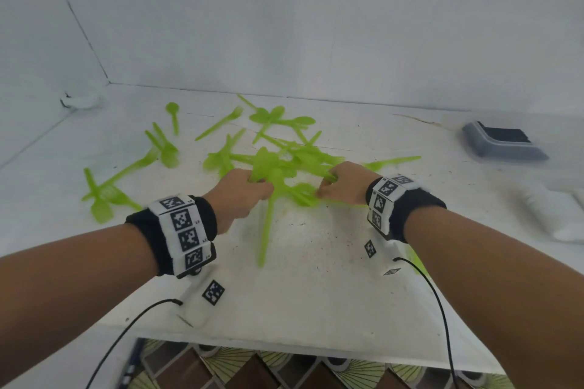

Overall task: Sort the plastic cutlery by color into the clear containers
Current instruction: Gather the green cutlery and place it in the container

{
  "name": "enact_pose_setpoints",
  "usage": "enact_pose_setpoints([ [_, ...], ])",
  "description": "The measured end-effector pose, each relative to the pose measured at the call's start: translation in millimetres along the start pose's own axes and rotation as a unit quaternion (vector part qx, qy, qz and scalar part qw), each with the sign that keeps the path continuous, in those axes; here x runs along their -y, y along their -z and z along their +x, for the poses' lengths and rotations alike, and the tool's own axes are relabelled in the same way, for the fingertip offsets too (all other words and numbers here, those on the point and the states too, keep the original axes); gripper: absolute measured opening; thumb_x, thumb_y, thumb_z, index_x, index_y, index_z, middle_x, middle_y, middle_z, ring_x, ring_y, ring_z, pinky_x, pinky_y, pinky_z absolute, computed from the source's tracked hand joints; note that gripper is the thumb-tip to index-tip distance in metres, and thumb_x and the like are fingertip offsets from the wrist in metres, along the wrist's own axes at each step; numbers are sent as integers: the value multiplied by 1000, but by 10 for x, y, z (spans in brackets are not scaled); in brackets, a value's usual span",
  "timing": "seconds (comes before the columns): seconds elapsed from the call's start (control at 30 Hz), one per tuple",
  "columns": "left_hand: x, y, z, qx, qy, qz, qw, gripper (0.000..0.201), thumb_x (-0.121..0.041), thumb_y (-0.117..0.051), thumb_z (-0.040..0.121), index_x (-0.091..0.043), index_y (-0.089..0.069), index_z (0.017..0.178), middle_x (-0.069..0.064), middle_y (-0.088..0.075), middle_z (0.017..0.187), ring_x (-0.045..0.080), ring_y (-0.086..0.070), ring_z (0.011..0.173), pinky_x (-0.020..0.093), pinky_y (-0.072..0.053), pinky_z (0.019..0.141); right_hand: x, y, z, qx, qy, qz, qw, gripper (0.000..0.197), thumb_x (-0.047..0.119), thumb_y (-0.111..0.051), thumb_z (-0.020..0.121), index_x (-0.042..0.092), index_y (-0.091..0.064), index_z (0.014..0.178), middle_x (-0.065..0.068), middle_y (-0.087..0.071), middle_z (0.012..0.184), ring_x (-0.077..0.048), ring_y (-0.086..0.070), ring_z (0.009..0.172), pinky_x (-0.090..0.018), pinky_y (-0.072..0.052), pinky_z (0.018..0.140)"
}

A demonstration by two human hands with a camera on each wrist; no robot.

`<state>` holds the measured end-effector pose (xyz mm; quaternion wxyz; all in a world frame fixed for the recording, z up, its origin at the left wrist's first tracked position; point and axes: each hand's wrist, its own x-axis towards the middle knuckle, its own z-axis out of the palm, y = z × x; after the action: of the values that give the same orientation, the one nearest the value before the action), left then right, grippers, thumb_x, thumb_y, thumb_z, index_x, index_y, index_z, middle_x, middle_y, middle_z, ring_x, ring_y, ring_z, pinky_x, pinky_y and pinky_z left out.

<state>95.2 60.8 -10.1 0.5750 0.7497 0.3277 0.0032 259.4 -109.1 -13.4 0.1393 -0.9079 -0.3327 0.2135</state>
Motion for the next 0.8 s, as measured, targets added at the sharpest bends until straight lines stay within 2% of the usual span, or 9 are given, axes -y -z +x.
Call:
enact_pose_setpoints([
  [0.07, -63, 25, -38, -2, -11, -16, 1000, 27, -10, -57, 92, -18, -41, 72, 7, -29, 74, 17, -18, 59, 27, -20, 51, 0, -26, -11, 23, 12, -4, 1000, 20, 35, -72, 83, 16, -71, 88, 5, -59, 74, -18, -58, 74, -29, -46, 64],
  [0.13, -106, 72, -72, -14, -27, -25, 999, 16, -16, -54, 96, -14, -49, 80, 5, -45, 78, 15, -28, 57, 27, -26, 53, 9, -34, -15, 25, 24, -22, 999, 18, 34, -74, 81, 17, -71, 87, 6, -57, 71, -18, -57, 72, -29, -45, 62],
  [0.23, -125, 163, -84, -14, -73, 28, 997, 19, -27, -50, 102, -11, -58, 95, 2, -69, 87, 14, -40, 63, 28, -35, 58, 19, -22, 0, 31, 36, -58, 997, 23, 38, -81, 80, 19, -75, 93, 8, -59, 73, -16, -60, 78, -26, -46, 64],
  [0.33, -114, 206, -101, 12, -108, 95, 990, 23, -31, -45, 107, -18, -48, 88, 4, -76, 86, 12, -40, 58, 25, -34, 52, 1, -25, 3, 12, 28, -46, 998, 21, 37, -83, 79, 18, -75, 87, 8, -62, 74, -14, -61, 75, -24, -43, 58],
  [0.43, -77, 194, -66, 16, -115, 124, 985, 27, -31, -43, 108, -16, -41, 86, 7, -70, 80, 8, -36, 46, 20, -31, 44, -10, -20, 14, 7, 27, -35, 999, 20, 33, -74, 87, 15, -66, 88, 5, -60, 81, -18, -58, 79, -28, -44, 62],
  [0.53, -57, 184, -36, 20, -112, 132, 985, 27, -33, -42, 109, -15, -36, 90, 9, -51, 77, 6, -33, 46, 18, -29, 43, -26, 13, 32, -13, 16, 0, 1000, 19, 31, -61, 96, 15, -51, 93, 3, -54, 91, -22, -54, 89, -33, -42, 72],
  [0.67, -70, 178, -46, 46, -132, 159, 977, 29, -35, -41, 109, -15, -33, 90, 9, -43, 71, 16, -45, 57, 27, -39, 56, -87, 41, 62, -70, -13, 132, 989, 23, 34, -55, 102, 13, -54, 107, -1, -69, 96, -17, -60, 80, -31, -47, 68],
  [0.73, -74, 198, -44, 68, -131, 128, 981, 30, -33, -45, 109, -16, -31, 88, 3, -32, 71, 16, -36, 58, 31, -32, 55, -89, 57, 70, -82, -10, 161, 983, 22, 36, -54, 103, 15, -59, 102, 2, -73, 90, -13, -58, 68, -29, -46, 62],
  [0.8, -76, 249, -19, 62, -129, 129, 981, 29, -32, -47, 107, -17, -32, 88, 0, -25, 75, 14, -29, 58, 28, -26, 52, -70, 68, 87, -77, -11, 197, 977, 28, 38, -54, 103, 15, -67, 92, 4, -72, 86, -12, -55, 64, -29, -46, 64],
])
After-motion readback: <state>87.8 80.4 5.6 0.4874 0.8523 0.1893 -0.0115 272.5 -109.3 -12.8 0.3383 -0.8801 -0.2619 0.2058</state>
